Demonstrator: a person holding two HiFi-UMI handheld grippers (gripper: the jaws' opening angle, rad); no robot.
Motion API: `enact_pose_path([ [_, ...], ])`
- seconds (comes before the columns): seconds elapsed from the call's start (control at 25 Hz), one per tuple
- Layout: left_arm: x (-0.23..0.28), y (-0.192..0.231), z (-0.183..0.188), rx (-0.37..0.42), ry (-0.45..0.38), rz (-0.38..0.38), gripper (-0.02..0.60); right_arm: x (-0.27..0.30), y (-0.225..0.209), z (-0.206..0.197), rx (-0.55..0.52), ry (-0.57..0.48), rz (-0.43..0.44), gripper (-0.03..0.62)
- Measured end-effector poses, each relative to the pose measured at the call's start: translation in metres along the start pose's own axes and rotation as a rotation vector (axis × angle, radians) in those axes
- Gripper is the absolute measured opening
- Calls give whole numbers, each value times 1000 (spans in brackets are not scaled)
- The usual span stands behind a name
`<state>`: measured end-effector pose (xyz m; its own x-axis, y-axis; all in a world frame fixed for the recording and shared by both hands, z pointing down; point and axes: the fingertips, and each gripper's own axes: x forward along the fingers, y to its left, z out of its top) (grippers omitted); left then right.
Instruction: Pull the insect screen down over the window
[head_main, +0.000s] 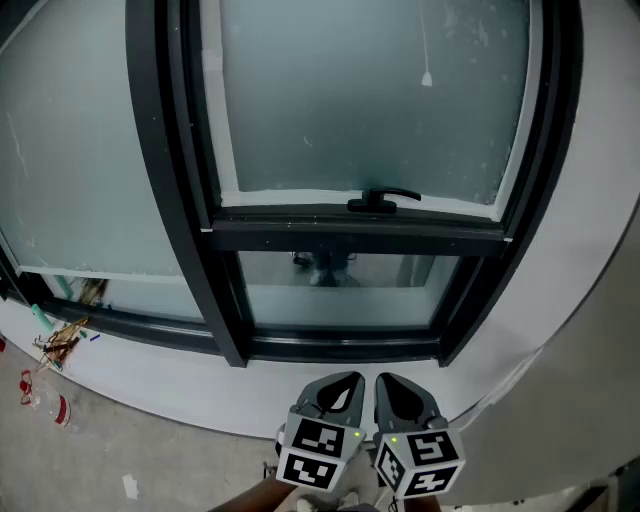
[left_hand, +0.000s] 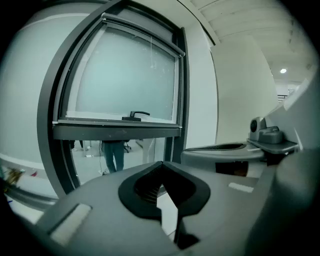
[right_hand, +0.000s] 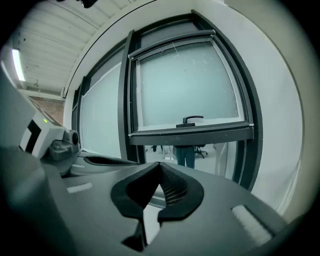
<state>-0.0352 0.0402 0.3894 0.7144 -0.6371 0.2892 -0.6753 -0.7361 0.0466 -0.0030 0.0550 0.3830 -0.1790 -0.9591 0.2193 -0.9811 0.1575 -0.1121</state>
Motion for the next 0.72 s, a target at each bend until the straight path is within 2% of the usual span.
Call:
enact_pose_path([
  [0.4, -8, 15, -5, -7, -2, -8, 15, 7, 14, -3, 2, -9, -18, 0],
  [0.72, 6, 29, 6, -4, -20, -16, 15, 26, 8, 9, -20, -29, -28, 2],
])
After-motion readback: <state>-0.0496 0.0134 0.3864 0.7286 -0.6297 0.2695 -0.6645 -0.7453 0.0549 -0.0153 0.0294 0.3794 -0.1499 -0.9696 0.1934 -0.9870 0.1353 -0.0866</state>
